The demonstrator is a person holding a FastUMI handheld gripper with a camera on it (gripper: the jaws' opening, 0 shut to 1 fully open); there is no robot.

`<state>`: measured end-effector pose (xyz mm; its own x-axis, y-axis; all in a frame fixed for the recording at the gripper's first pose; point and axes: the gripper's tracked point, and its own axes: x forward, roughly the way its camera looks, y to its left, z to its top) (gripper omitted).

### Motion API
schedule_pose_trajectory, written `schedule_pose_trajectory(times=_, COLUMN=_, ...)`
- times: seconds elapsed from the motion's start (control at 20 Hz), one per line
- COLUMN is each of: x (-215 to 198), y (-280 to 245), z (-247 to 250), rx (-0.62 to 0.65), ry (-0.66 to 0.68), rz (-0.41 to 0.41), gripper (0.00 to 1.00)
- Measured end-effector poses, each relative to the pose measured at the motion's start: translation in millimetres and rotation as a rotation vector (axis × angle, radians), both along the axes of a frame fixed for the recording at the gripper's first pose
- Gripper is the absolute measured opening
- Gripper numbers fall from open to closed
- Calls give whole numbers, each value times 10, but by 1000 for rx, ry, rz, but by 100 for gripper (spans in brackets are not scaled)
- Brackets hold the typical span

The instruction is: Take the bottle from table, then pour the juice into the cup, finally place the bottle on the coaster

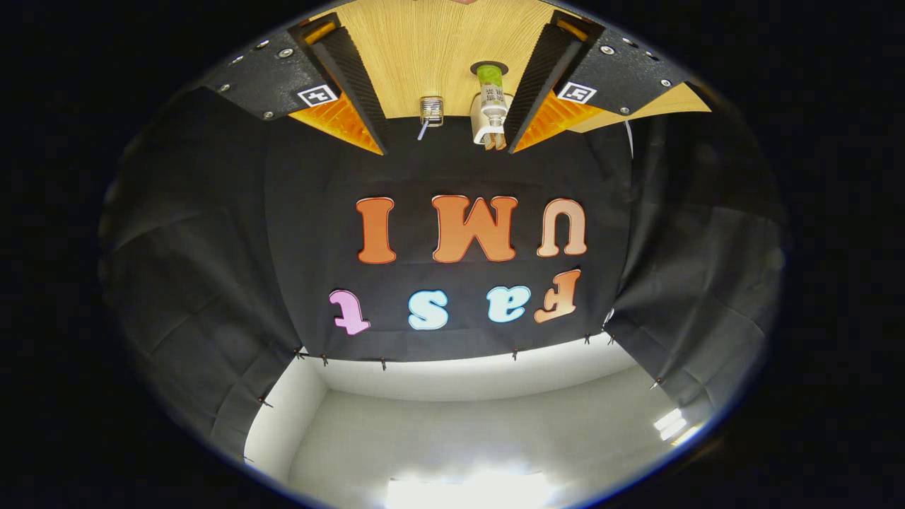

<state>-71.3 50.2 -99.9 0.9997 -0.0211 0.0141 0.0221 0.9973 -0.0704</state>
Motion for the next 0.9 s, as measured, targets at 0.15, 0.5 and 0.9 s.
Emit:
schedule_pose_trajectory(times=0.15, x=47, y=4, z=-5, rx=1, ry=4, rz=0, gripper=97)
schedule_pose_trajectory(times=0.5, x=108, y=37, z=5, rx=-25, ry=9, rz=-6, gripper=97)
schedule_pose_trajectory(times=0.9, x=71, y=-79, z=169, rx=-45, ry=-17, rz=-31, gripper=97)
